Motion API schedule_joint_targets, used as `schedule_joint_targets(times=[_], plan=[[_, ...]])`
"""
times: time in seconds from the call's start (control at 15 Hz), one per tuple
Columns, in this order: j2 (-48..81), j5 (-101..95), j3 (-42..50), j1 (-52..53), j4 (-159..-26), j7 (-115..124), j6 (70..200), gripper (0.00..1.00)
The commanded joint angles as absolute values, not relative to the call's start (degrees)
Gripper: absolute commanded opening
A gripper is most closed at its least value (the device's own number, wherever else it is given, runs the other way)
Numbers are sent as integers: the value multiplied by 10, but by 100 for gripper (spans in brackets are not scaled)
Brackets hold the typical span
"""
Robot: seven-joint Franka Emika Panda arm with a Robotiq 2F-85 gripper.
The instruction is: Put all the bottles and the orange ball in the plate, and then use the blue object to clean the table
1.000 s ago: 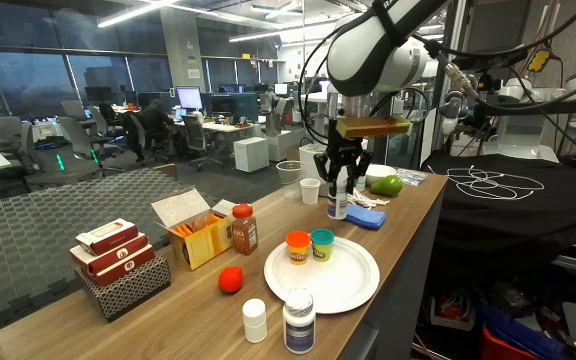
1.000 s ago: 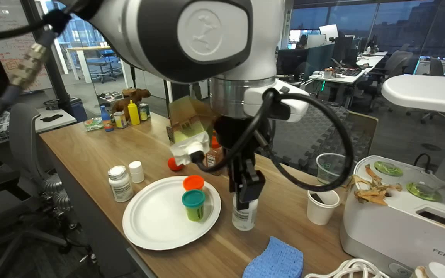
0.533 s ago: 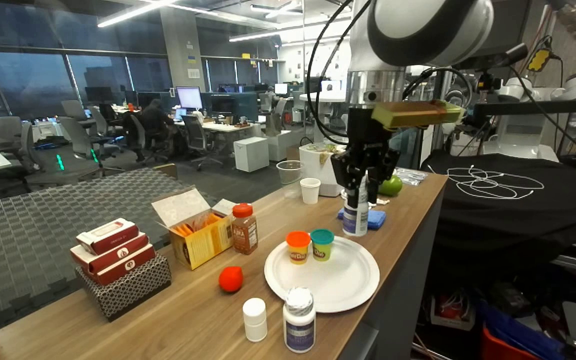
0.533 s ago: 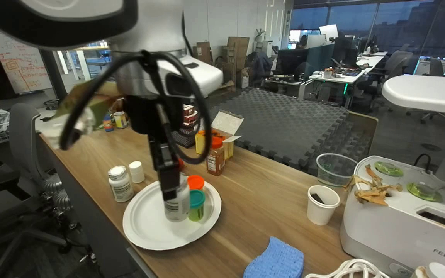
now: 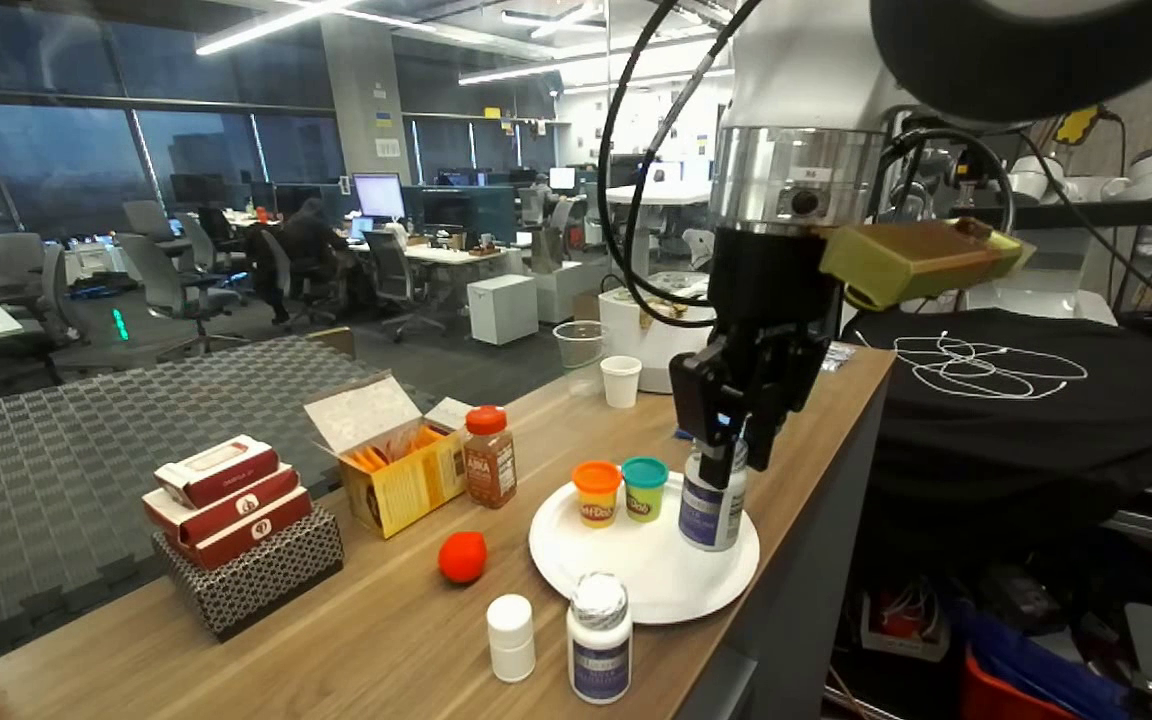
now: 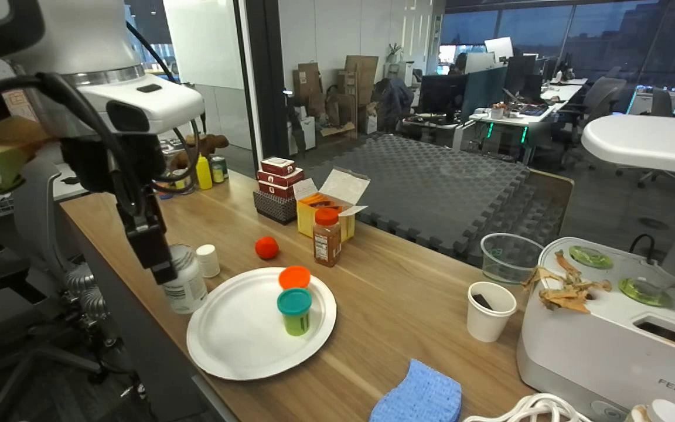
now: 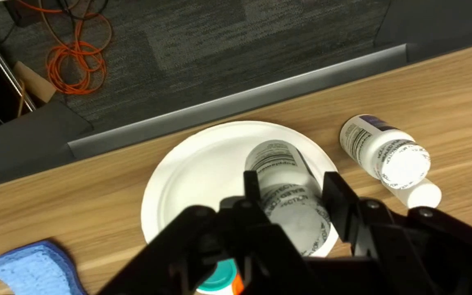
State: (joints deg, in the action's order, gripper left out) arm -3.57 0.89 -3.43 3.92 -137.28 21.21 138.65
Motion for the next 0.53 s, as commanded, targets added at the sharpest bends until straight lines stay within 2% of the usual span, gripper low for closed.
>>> schedule_joint_targets(times=[0.0,0.47], plan=[[-33,-11,-39,32,-1383,247,1445,18],[34,-28,-22,23,-1365,255,1476,18]])
